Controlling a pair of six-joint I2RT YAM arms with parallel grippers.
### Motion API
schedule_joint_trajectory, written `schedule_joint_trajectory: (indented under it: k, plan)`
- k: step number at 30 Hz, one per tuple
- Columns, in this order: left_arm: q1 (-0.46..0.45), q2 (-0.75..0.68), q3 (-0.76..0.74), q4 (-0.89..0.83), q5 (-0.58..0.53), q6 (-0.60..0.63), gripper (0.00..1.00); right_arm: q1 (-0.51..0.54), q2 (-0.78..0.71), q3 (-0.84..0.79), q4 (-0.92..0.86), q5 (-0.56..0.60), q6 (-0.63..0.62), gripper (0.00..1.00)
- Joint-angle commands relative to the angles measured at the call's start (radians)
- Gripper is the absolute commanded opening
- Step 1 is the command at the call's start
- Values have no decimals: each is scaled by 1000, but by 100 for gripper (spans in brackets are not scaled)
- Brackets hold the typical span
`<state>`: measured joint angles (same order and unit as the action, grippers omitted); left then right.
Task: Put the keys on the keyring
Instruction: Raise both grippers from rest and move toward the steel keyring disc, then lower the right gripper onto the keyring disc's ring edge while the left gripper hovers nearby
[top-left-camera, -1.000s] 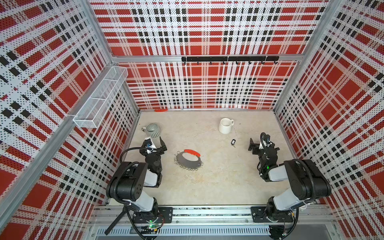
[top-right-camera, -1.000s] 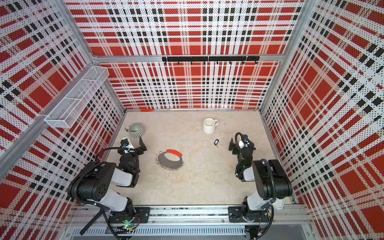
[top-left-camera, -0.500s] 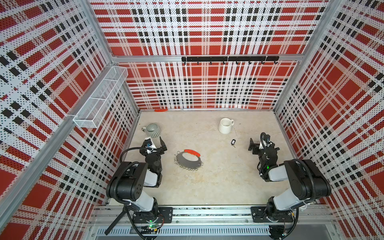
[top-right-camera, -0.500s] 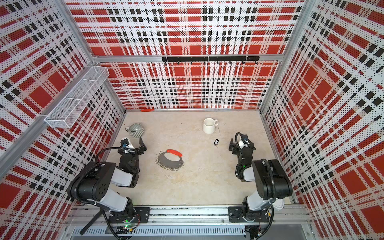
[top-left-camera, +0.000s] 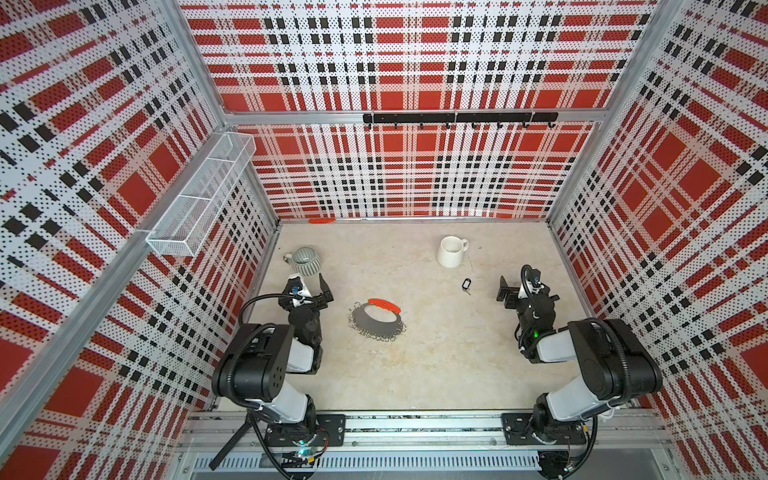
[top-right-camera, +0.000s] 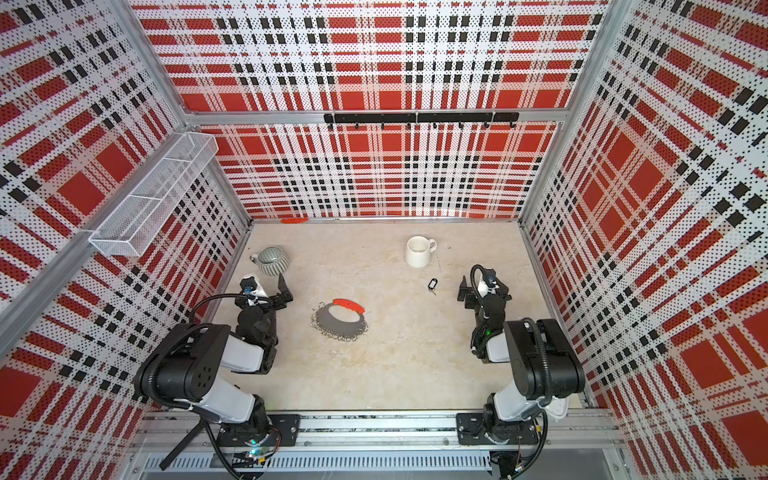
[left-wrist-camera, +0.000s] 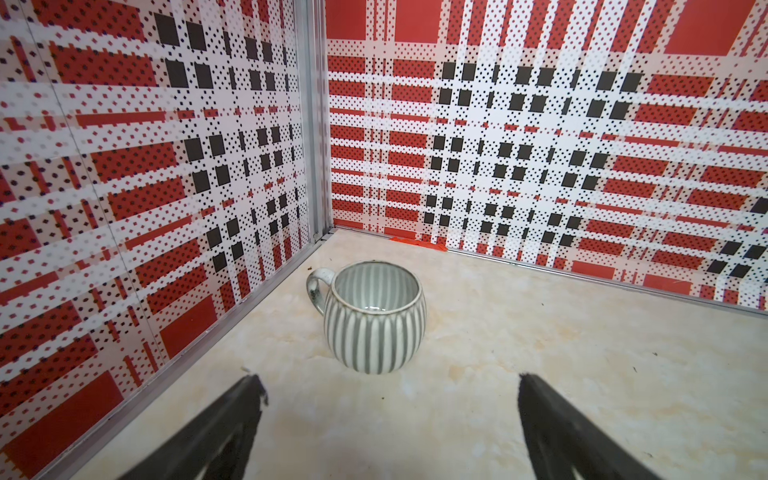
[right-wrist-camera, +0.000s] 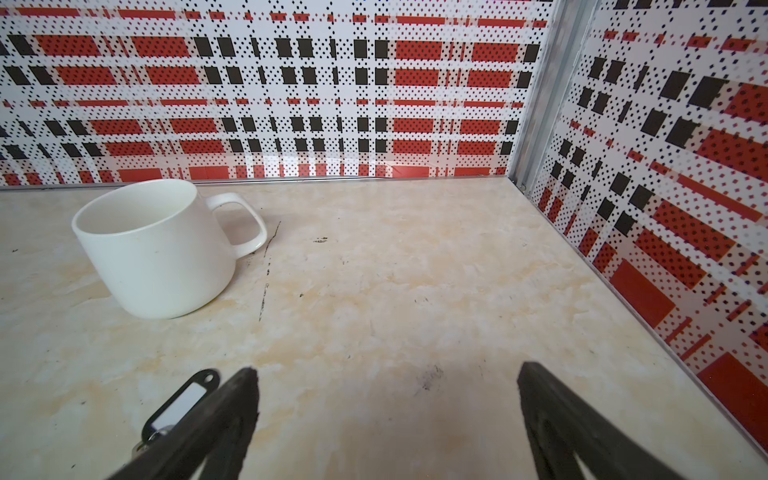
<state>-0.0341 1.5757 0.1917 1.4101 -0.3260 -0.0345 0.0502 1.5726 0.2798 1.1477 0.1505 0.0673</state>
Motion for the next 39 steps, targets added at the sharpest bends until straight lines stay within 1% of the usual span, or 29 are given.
schedule_joint_trajectory:
  k: [1, 3, 5, 7, 9, 10, 12, 13, 14, 16, 17, 18, 19, 21, 22, 23, 24, 25, 26, 27, 29, 30, 32, 34, 35, 37, 39]
  plan:
    - [1, 1, 11, 5, -3, 1, 98, -6, -1, 8, 13, 5, -16, 100]
    - [0, 1, 11, 7, -4, 1, 98, 6, -2, 2, 25, 24, -22, 100]
    - [-6, 0, 8, 9, -9, 5, 98, 31, -33, -4, 13, 84, -37, 100]
    - [-29, -1, -6, 40, -46, 24, 98, 73, -97, -27, 8, 163, -66, 100]
    - [-56, -22, -35, 76, -127, 31, 98, 135, -173, -31, -44, 233, -118, 100]
    - [-62, -29, -53, 124, -139, 40, 98, 164, -202, -36, -48, 268, -141, 100]
    - [-116, -97, -49, 73, -245, 76, 98, 233, -262, -56, -43, 348, -175, 100]
    - [-156, -148, -35, 21, -282, 121, 98, 258, -293, -64, -44, 364, -186, 100]
    - [-222, -210, -19, -36, -334, 171, 98, 285, -328, -58, -71, 396, -180, 100]
    - [-333, -324, 17, -150, -418, 217, 98, 318, -394, -17, -205, 423, -157, 100]
    - [-366, -373, 35, -203, -428, 212, 98, 324, -420, 7, -272, 418, -122, 100]
    - [-399, -425, 57, -270, -440, 185, 98, 326, -450, 43, -372, 415, -53, 100]
    - [-426, -479, 84, -371, -429, 141, 98, 327, -469, 95, -481, 420, 33, 100]
    - [-449, -569, 145, -614, -325, 69, 98, 325, -477, 190, -684, 437, 177, 100]
    - [-449, -603, 168, -694, -279, 29, 98, 324, -463, 222, -758, 469, 258, 100]
    - [-451, -628, 191, -756, -283, -59, 98, 322, -445, 244, -825, 519, 366, 100]
    - [-453, -648, 211, -825, -309, -135, 98, 312, -428, 262, -877, 515, 421, 100]
    - [-451, -666, 245, -925, -344, -224, 98, 291, -413, 279, -924, 439, 438, 100]
    - [-448, -680, 284, -1043, -385, -318, 98, 267, -397, 288, -935, 336, 434, 100]
    - [-441, -689, 315, -1158, -400, -389, 98, 255, -384, 295, -941, 275, 442, 100]
    - [-419, -702, 355, -1296, -406, -494, 98, 247, -368, 305, -946, 195, 428, 100]
    - [-406, -707, 362, -1339, -404, -530, 98, 247, -370, 306, -949, 183, 419, 100]
    - [-365, -720, 348, -1349, -355, -555, 98, 243, -389, 302, -951, 186, 411, 100]
    - [-314, -728, 301, -1291, -256, -551, 98, 232, -406, 291, -936, 160, 413, 100]
    - [-289, -731, 277, -1261, -213, -569, 98, 228, -408, 284, -922, 150, 416, 100]
    - [-230, -747, 240, -1211, -128, -644, 98, 227, -382, 275, -887, 170, 439, 100]
    - [-221, -766, 210, -1136, -58, -639, 98, 224, -341, 275, -881, 213, 466, 99]
